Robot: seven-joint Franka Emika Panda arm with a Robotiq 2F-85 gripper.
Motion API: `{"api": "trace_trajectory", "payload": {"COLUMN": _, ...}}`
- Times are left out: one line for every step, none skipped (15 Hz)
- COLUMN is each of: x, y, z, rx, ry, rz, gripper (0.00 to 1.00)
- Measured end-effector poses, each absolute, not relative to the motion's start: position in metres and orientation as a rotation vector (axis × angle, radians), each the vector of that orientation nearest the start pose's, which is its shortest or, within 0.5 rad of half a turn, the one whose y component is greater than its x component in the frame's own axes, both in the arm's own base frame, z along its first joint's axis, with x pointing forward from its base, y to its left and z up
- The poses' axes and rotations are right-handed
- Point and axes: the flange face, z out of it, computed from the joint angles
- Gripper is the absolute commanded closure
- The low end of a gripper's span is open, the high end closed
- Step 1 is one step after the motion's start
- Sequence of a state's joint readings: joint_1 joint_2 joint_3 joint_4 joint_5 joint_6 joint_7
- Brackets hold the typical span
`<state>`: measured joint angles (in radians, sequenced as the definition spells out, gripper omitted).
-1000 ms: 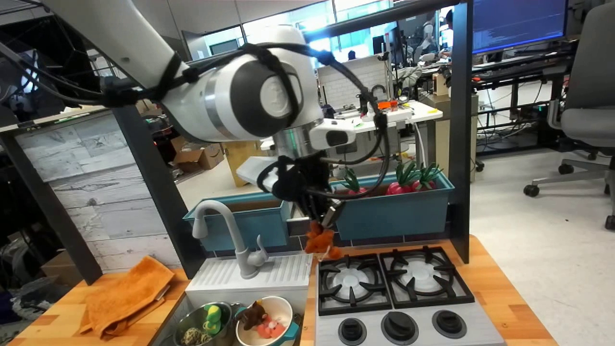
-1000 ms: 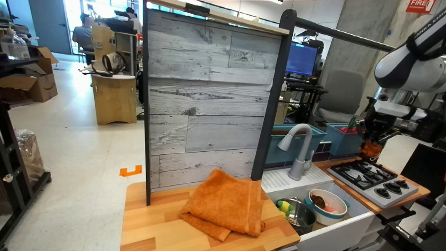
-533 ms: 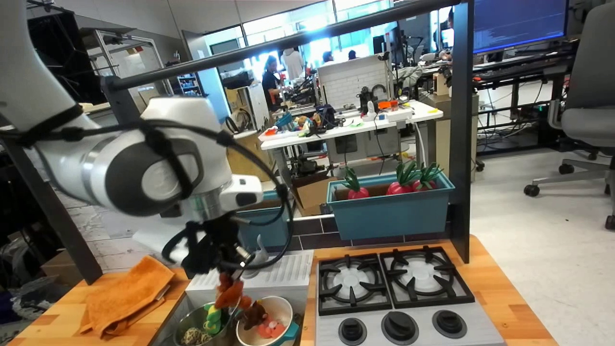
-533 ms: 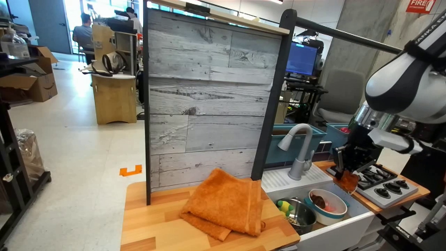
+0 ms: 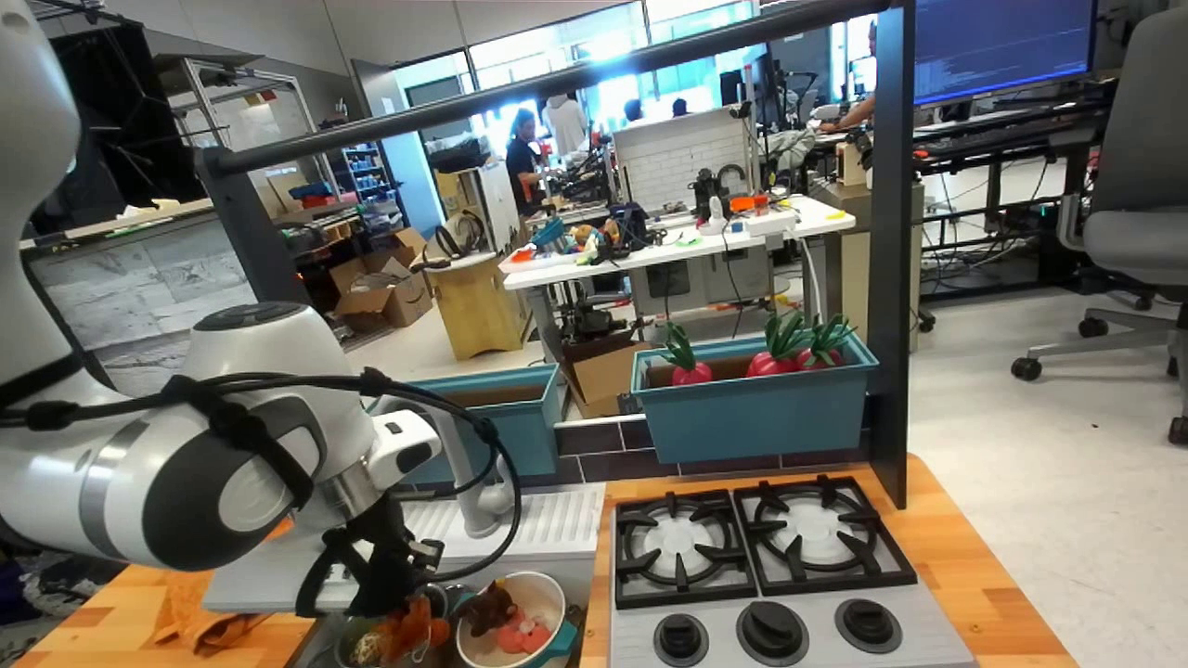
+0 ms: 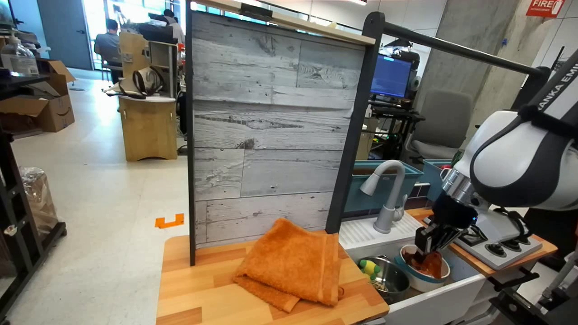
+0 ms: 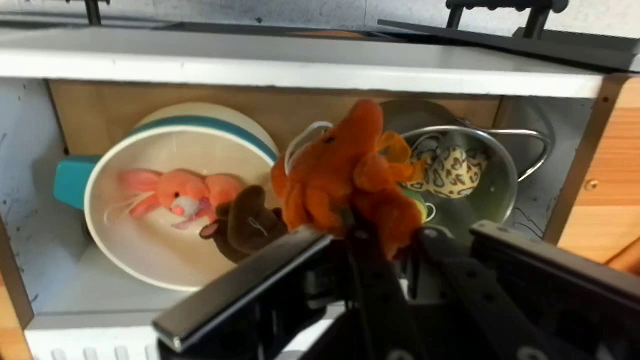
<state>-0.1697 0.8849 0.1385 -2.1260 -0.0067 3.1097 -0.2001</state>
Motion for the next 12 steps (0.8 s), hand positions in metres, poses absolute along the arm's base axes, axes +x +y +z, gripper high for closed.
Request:
{"api": "trace_trajectory", "payload": {"x": 0.532, "y": -0.009, "z": 0.005, "rx": -3.044, "ry": -0.242, "rz": -0.222, "gripper": 0.97}}
{"api": "trace_trajectory", "payload": {"x": 0.535, "y": -0.012, "z": 0.005, "rx": -3.049, "ry": -0.293, "rz": -0.261, "gripper": 0.97}}
{"api": "trace_trajectory", "payload": {"x": 0.539, "y": -0.016, "z": 0.005, "rx": -3.055, "ry": -0.334, "rz": -0.298, "gripper": 0.97}}
{"api": "trace_trajectory", "payload": {"x": 0.542, "y": -0.022, "z": 0.006, "rx": -3.063, "ry": -0.361, "rz": -0.332, "gripper": 0.97}}
{"api": "trace_trajectory", "payload": {"x": 0.545, "y": -0.029, "z": 0.007, "rx": -3.073, "ry": -0.380, "rz": -0.360, "gripper": 0.97}}
{"api": "trace_trajectory", "payload": {"x": 0.549, "y": -0.037, "z": 0.007, "rx": -3.085, "ry": -0.383, "rz": -0.373, "gripper": 0.97}}
{"api": "trace_trajectory", "payload": {"x": 0.552, "y": -0.045, "z": 0.008, "rx": -3.097, "ry": -0.381, "rz": -0.382, "gripper": 0.71}}
{"api": "trace_trajectory", "payload": {"x": 0.554, "y": -0.053, "z": 0.008, "rx": -3.110, "ry": -0.368, "rz": -0.385, "gripper": 0.86}}
{"api": "trace_trajectory", "payload": {"x": 0.555, "y": -0.060, "z": 0.007, "rx": -3.121, "ry": -0.350, "rz": -0.386, "gripper": 0.80}}
{"api": "trace_trajectory", "payload": {"x": 0.556, "y": -0.064, "z": 0.006, "rx": -3.127, "ry": -0.339, "rz": -0.388, "gripper": 0.48}}
{"api": "trace_trajectory", "payload": {"x": 0.556, "y": -0.065, "z": 0.005, "rx": -3.129, "ry": -0.334, "rz": -0.388, "gripper": 0.46}}
{"api": "trace_trajectory", "payload": {"x": 0.556, "y": -0.065, "z": 0.004, "rx": -3.129, "ry": -0.334, "rz": -0.386, "gripper": 0.44}}
